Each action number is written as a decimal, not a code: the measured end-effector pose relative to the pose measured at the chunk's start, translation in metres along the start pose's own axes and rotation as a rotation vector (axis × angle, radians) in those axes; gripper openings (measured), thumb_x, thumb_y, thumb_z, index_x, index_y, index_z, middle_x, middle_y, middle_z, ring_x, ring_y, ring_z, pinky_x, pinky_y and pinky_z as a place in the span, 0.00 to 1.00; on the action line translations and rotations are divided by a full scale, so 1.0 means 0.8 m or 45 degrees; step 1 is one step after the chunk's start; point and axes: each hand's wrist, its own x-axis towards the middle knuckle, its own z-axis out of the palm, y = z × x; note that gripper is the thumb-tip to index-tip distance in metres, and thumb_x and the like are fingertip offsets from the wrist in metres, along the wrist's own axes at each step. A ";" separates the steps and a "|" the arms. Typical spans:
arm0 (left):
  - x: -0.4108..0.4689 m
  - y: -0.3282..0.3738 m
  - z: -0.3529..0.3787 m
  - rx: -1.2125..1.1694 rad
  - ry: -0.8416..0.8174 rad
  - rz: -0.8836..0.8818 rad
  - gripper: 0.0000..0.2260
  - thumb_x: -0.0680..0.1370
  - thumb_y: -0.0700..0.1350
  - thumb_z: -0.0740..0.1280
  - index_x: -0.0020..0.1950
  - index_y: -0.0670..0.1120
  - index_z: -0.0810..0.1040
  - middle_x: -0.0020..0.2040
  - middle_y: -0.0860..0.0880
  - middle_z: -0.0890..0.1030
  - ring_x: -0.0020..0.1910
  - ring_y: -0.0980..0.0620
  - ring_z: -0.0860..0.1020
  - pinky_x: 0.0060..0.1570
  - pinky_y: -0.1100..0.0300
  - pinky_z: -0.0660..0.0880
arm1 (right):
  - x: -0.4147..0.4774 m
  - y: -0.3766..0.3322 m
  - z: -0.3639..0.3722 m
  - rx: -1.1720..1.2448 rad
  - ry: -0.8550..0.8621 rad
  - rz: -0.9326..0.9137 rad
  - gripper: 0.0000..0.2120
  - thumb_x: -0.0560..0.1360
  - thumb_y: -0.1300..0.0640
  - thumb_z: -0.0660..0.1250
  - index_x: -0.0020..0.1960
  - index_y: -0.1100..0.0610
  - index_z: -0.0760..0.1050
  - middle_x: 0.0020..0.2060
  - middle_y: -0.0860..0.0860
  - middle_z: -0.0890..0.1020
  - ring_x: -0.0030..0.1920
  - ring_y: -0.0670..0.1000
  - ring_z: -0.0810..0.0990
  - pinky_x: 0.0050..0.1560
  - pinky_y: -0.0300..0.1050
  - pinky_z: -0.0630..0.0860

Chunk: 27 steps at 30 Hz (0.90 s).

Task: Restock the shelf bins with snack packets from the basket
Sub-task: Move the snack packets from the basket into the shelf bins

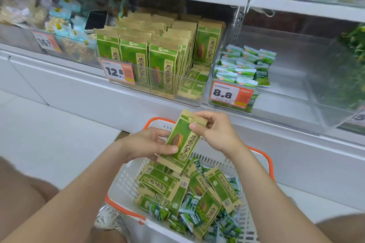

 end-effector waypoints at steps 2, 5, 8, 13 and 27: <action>-0.005 0.016 0.005 0.039 -0.031 0.061 0.13 0.82 0.50 0.72 0.64 0.48 0.84 0.59 0.46 0.87 0.61 0.46 0.85 0.67 0.42 0.77 | 0.001 -0.016 0.001 -0.148 -0.041 -0.113 0.10 0.75 0.62 0.77 0.52 0.50 0.85 0.44 0.47 0.88 0.38 0.44 0.83 0.41 0.43 0.80; -0.013 0.031 -0.002 -0.019 0.013 0.162 0.11 0.82 0.45 0.70 0.63 0.45 0.84 0.58 0.44 0.87 0.59 0.44 0.85 0.65 0.44 0.79 | -0.003 -0.042 -0.002 -0.203 0.011 -0.208 0.09 0.74 0.57 0.79 0.52 0.49 0.85 0.43 0.46 0.88 0.35 0.47 0.80 0.40 0.55 0.82; -0.016 0.050 -0.004 -0.128 0.072 0.330 0.13 0.81 0.42 0.70 0.65 0.44 0.84 0.58 0.42 0.87 0.59 0.43 0.85 0.62 0.48 0.81 | -0.010 -0.075 -0.005 -0.288 0.002 -0.320 0.09 0.74 0.54 0.78 0.53 0.49 0.83 0.43 0.45 0.87 0.43 0.46 0.85 0.48 0.54 0.82; -0.017 0.096 -0.003 -0.056 0.537 0.784 0.14 0.73 0.45 0.79 0.58 0.46 0.86 0.51 0.47 0.88 0.51 0.49 0.86 0.52 0.57 0.81 | -0.019 -0.147 -0.023 -0.513 0.268 -0.616 0.09 0.74 0.55 0.77 0.53 0.48 0.82 0.41 0.40 0.85 0.43 0.43 0.83 0.46 0.45 0.79; 0.014 0.143 -0.018 1.094 1.399 1.005 0.08 0.79 0.44 0.73 0.58 0.50 0.86 0.53 0.52 0.79 0.57 0.45 0.72 0.56 0.51 0.66 | 0.066 -0.212 -0.058 -1.001 0.749 -0.892 0.10 0.75 0.60 0.73 0.53 0.53 0.77 0.45 0.47 0.83 0.46 0.54 0.82 0.48 0.54 0.78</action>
